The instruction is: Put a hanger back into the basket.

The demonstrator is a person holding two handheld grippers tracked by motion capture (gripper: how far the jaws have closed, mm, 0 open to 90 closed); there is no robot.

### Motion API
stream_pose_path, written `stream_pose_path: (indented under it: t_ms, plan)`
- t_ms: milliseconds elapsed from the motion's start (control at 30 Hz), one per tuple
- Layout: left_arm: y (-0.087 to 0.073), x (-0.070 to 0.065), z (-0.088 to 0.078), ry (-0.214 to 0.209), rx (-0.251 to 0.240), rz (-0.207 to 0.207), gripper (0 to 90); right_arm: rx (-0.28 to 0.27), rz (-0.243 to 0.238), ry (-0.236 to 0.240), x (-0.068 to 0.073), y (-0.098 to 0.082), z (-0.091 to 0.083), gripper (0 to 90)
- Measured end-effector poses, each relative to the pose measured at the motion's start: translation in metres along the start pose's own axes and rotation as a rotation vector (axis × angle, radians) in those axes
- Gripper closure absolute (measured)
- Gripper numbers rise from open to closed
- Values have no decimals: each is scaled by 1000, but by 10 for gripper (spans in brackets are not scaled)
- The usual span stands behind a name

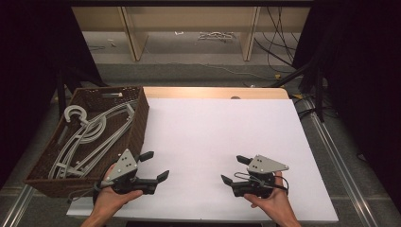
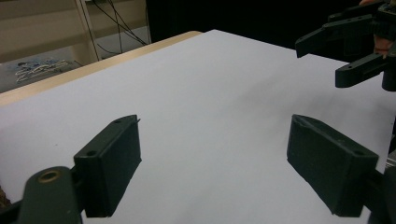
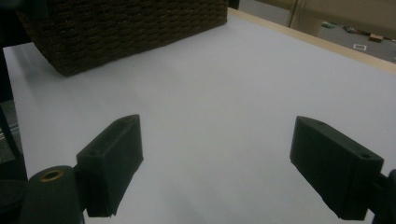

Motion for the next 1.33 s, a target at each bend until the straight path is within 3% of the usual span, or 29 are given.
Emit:
stream_pose_path:
  t_ms: [300,400,567,1333]
  plan:
    - [-9,-9,-6,3,7,5,174,-4,-5,-41,4,-5,-13,178]
    - [-10,-13,-7,3,9,5,174,14,17,-38,8,-8,-17,178]
    - [-11,-14,-6,-2,21,17,174,17,12,-35,12,-10,-20,181]
    - [-12,-12,-4,10,15,18,158,14,9,-42,11,-10,-19,177]
Point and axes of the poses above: each handheld gripper's, and its own axes: z roughly forward along the jaws, y roughly out of its top, x roughly to its left, the point moved 5 cm from there along z, roughly forward along the jaws, and after that the axes turned 13 degrees about -x, right-handed, at the moved point
